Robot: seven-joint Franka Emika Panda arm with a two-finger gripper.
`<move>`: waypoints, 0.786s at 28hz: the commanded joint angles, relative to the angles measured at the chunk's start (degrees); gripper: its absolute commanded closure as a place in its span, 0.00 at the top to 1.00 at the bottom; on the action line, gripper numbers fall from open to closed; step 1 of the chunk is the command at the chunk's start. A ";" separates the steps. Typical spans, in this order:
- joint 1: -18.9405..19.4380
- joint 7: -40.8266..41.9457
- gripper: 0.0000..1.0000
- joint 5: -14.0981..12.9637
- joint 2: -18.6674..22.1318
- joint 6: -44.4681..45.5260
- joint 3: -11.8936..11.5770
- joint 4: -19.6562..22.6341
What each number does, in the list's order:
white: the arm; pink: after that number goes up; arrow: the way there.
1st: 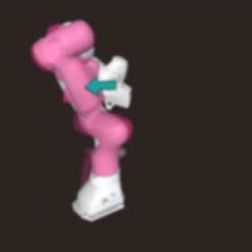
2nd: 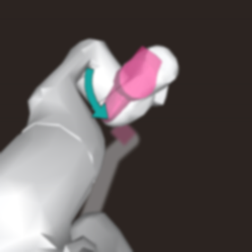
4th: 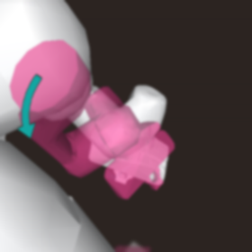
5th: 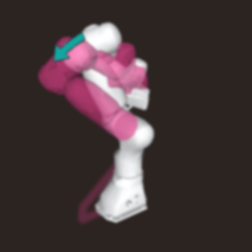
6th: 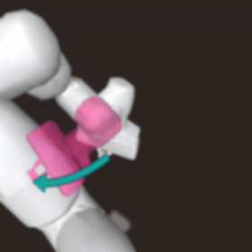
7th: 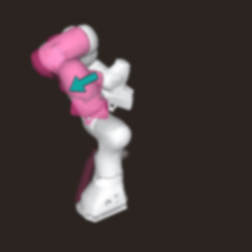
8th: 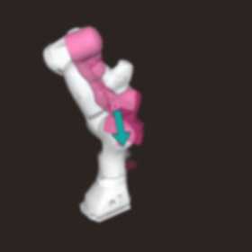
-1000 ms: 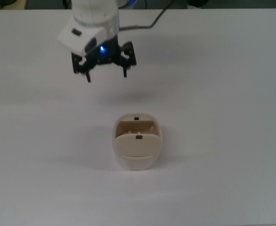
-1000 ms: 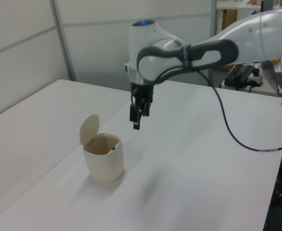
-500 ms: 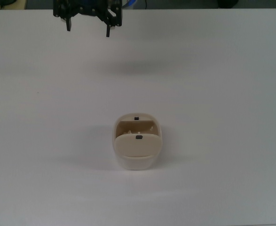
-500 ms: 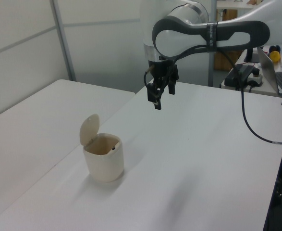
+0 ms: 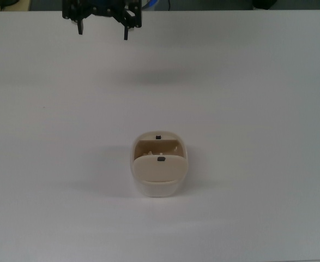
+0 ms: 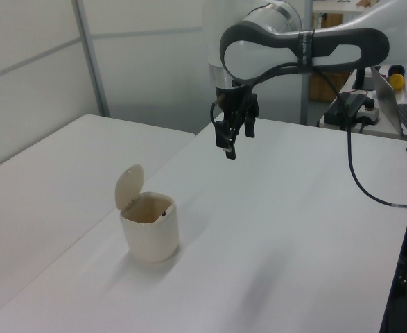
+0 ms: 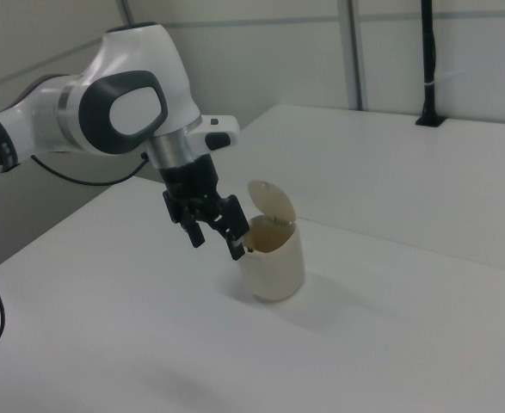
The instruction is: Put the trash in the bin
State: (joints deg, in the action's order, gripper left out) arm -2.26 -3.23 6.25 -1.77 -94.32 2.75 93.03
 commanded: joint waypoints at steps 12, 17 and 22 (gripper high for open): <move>-0.64 2.70 1.00 -3.27 0.54 1.06 -1.09 -0.92; -0.64 2.35 1.00 -3.27 0.45 1.06 -0.91 -0.92; -0.55 2.26 1.00 -3.27 0.28 1.15 -0.65 -0.92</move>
State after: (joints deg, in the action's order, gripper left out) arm -2.96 -1.74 4.25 -1.72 -94.32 2.15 92.33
